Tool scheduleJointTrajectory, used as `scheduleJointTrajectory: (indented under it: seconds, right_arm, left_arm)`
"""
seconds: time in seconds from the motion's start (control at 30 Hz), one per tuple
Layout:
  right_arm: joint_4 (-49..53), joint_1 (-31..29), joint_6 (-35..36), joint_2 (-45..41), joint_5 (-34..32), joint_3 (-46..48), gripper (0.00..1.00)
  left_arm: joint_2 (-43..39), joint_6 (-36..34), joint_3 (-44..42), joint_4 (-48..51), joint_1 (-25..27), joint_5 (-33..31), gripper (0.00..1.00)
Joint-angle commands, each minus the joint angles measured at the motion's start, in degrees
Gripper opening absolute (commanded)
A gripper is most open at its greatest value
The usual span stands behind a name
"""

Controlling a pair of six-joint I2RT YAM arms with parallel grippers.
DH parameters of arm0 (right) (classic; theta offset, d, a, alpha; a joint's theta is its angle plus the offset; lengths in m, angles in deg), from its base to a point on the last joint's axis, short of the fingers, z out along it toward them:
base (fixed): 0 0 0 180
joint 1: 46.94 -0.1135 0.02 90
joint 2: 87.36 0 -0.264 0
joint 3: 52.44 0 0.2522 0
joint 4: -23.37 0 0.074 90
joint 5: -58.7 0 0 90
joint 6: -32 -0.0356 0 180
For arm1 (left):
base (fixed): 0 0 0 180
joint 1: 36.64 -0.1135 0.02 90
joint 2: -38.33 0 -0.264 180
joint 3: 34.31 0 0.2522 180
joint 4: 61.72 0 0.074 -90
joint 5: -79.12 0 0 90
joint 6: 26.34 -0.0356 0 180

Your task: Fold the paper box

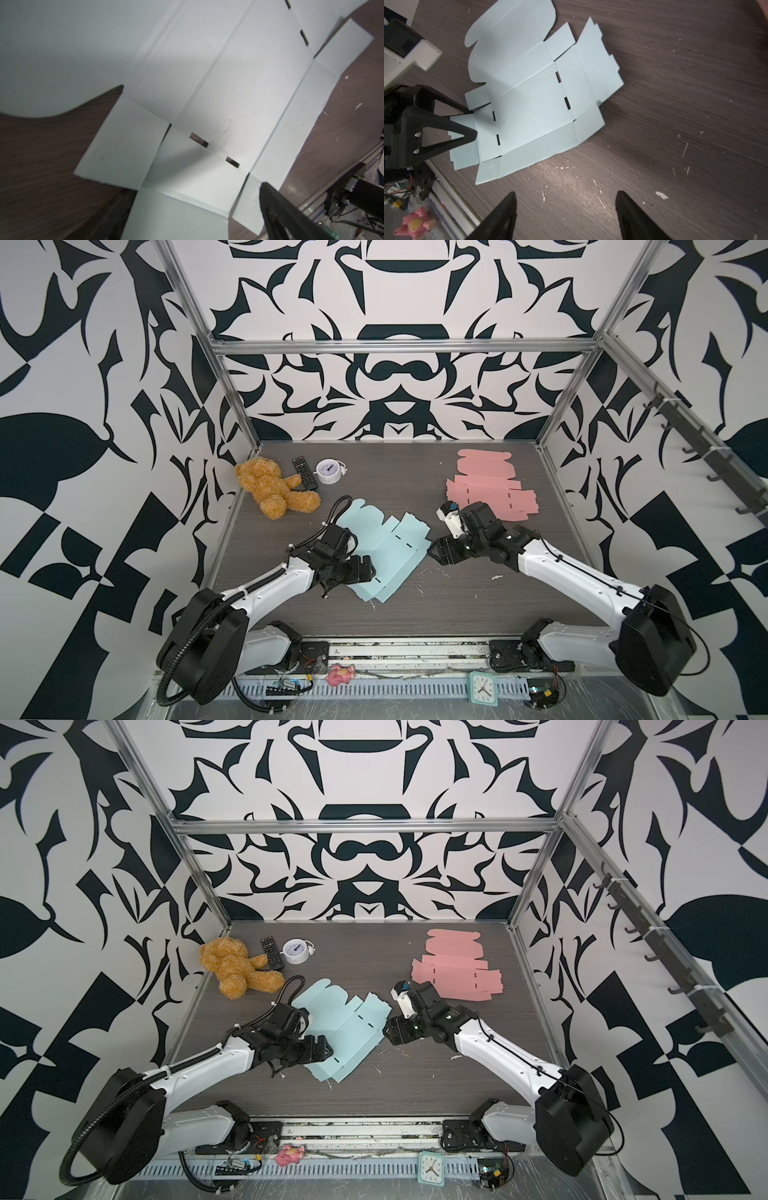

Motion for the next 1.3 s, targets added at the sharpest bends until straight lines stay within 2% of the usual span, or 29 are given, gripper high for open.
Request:
scheduleJointTrajectory:
  seconds: [0.0, 0.17, 0.33, 0.7, 0.87, 1.27]
  right_arm:
    - [-0.9, -0.1, -1.9, -1.5, 0.1, 1.3, 0.77]
    - [-0.3, 0.0, -3.3, -2.7, -0.7, 2.2, 0.77]
    - [1.7, 0.0, -3.1, -1.8, -3.0, 2.5, 0.76]
    - [-5.1, -0.1, -6.1, 1.1, 1.4, 4.5, 0.76]
    - [-5.8, 0.0, -6.4, 3.1, 1.1, 3.8, 0.76]
    - [-2.2, 0.0, -5.8, 3.3, -2.2, 0.3, 0.76]
  left_arm:
    - [0.2, 2.7, 1.1, 0.5, 2.7, -0.6, 0.94]
    - [1.1, 4.8, 2.4, 0.1, 7.7, -2.6, 0.93]
    - [3.8, 6.5, 3.4, -3.0, 10.9, -1.5, 0.93]
    - [8.6, 9.2, 5.6, -8.4, 18.0, -1.5, 0.93]
    - [10.7, 9.8, 6.8, -10.4, 20.8, -1.8, 0.93]
    - [9.8, 8.6, 4.9, -11.4, 21.3, -0.3, 0.97]
